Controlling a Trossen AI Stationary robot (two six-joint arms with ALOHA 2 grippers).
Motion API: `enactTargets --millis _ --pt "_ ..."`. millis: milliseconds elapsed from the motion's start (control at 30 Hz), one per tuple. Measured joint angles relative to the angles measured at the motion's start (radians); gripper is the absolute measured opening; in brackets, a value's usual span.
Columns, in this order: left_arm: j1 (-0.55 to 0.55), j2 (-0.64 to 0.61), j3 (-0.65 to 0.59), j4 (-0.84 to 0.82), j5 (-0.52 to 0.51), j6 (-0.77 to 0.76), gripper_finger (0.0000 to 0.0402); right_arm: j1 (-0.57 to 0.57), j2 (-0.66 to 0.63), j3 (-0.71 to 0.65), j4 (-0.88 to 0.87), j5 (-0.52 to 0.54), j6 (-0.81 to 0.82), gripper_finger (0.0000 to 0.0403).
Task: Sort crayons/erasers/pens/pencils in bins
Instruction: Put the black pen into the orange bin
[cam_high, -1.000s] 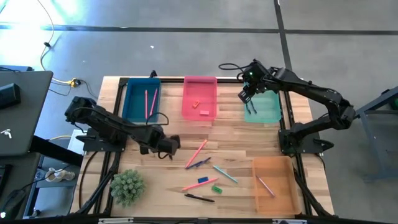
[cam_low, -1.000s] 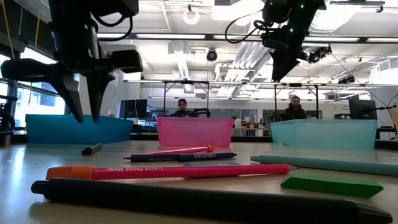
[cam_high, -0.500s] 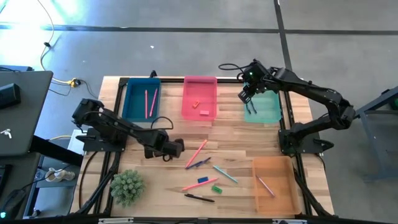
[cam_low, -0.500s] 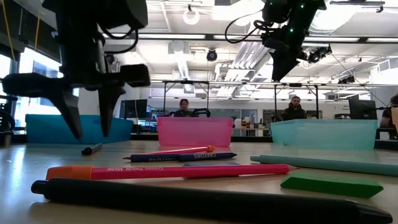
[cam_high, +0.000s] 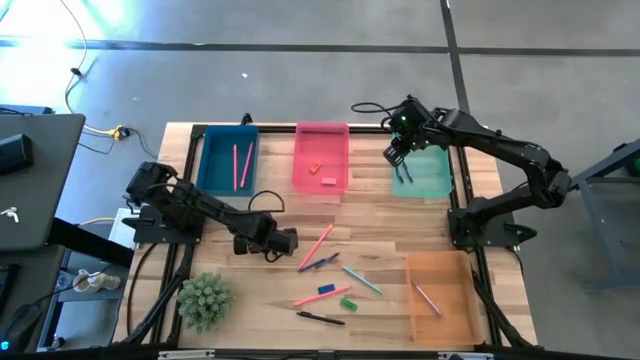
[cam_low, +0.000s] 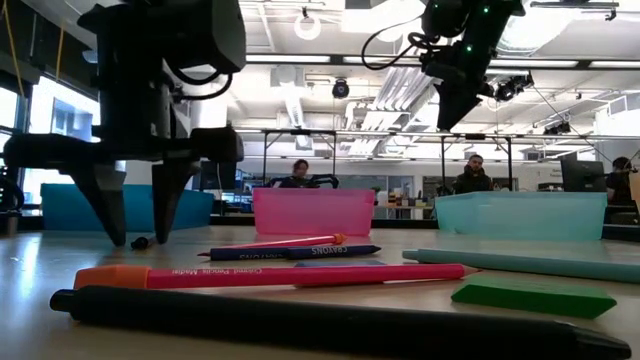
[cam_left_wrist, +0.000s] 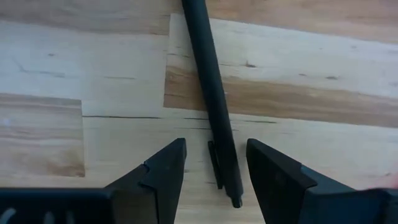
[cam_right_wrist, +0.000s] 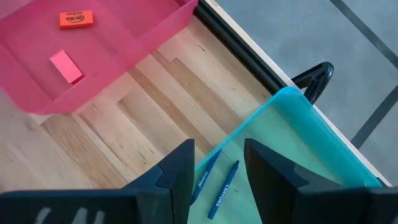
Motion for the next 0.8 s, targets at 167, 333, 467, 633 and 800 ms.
enactTargets --millis 167,333,467,633,800 --pt "-0.001 0.012 0.002 -0.018 -0.001 0.053 0.0152 0.000 0.000 0.000 -0.001 -0.001 -0.018 0.0134" --pt "-0.001 0.012 0.002 -0.036 -0.001 0.115 0.0114 0.000 0.000 0.000 -0.011 -0.001 -0.055 0.0134" --pt "-0.001 0.012 0.001 -0.040 -0.001 0.164 0.0079 0.000 0.000 0.000 -0.016 0.000 -0.086 0.0134" --pt "-0.001 0.008 0.000 -0.038 -0.001 0.192 0.0043 0.000 -0.016 0.000 -0.021 0.000 -0.106 0.0134" --pt "-0.002 -0.004 -0.005 -0.024 0.004 0.216 0.0028 0.000 -0.063 0.001 -0.021 -0.001 -0.112 0.0134"
